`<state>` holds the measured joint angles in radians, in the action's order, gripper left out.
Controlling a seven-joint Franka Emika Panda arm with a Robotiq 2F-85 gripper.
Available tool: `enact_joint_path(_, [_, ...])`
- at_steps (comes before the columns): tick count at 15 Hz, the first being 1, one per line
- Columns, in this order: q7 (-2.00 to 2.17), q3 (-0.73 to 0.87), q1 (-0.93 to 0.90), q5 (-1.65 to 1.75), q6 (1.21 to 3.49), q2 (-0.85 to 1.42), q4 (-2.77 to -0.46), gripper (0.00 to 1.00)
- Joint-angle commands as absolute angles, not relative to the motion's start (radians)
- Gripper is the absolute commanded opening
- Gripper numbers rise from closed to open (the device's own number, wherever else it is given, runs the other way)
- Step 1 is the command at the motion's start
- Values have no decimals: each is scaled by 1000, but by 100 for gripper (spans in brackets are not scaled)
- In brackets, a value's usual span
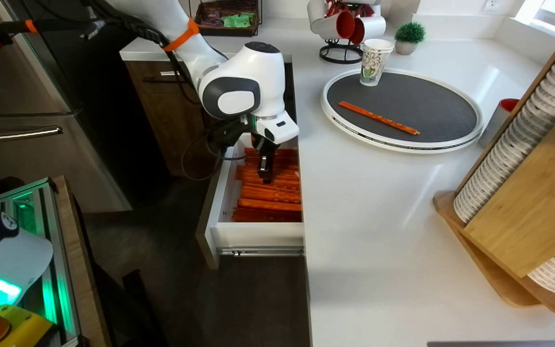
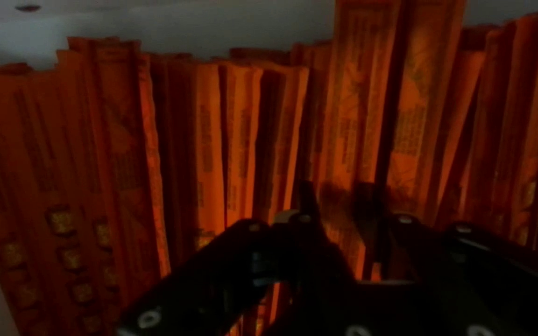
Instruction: Move a sachet from the drawer to the tray
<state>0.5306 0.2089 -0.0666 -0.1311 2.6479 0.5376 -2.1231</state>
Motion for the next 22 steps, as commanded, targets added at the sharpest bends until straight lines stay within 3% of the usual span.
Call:
enact_joint_path(1, [542, 214, -72, -117, 2663, 555, -2126, 53])
enact_joint_path(2, [542, 214, -72, -118, 2662, 558, -2125, 54])
enact_joint_path(4, [542, 215, -73, -117, 2661, 561, -2125, 65])
enact_joint_path(6, [542, 214, -74, -117, 2661, 563, -2124, 66])
enact_joint_path(7, [541, 214, -74, -117, 2660, 564, -2123, 61])
enact_joint_path(11, [540, 215, -73, -117, 2658, 565, -2123, 24])
enact_joint_path(13, [540, 216, -73, -117, 2659, 564, -2123, 19])
enact_joint_path(15, [542, 219, -74, -115, 2658, 559, -2124, 21])
enact_joint_path(18, [543, 220, -76, -113, 2659, 557, -2124, 31])
enact_joint_path(22, [542, 219, -80, -113, 2660, 550, -2127, 29])
